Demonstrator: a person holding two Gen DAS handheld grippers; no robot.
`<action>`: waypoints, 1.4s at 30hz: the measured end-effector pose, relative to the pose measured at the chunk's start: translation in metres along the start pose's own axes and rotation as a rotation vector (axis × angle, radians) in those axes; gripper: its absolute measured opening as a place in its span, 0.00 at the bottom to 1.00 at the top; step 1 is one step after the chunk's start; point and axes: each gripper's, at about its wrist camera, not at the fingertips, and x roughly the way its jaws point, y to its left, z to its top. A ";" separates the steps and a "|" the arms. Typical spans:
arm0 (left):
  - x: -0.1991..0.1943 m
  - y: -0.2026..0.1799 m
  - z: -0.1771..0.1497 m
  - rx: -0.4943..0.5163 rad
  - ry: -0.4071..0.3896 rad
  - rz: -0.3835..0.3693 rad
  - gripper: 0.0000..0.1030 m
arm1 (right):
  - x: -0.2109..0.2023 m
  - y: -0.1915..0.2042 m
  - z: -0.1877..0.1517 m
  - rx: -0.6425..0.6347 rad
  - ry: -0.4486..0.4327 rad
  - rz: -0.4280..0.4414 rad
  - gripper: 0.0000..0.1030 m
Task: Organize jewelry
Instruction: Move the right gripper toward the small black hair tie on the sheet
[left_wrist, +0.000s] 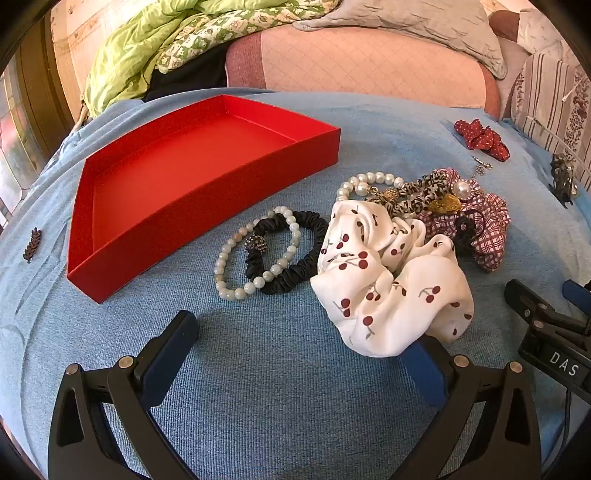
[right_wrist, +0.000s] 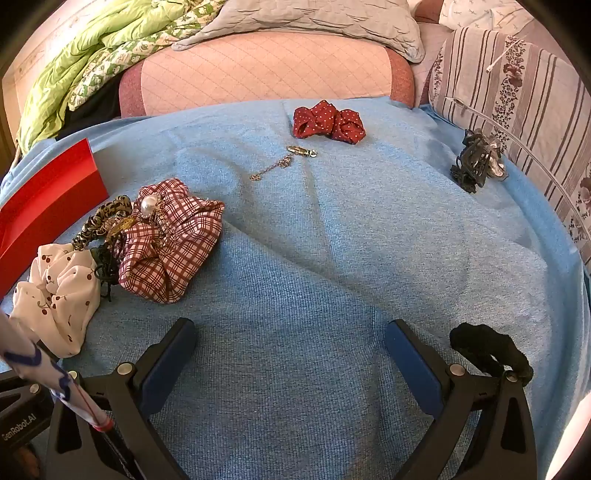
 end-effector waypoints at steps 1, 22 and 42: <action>0.000 0.000 0.000 0.000 0.000 0.000 1.00 | 0.000 0.000 0.000 0.000 0.000 0.000 1.00; -0.119 0.027 -0.043 0.006 -0.198 0.001 1.00 | -0.080 -0.024 -0.013 0.051 -0.089 0.299 1.00; -0.188 0.018 -0.068 0.022 -0.232 -0.025 1.00 | -0.201 -0.033 -0.054 -0.022 -0.281 0.357 1.00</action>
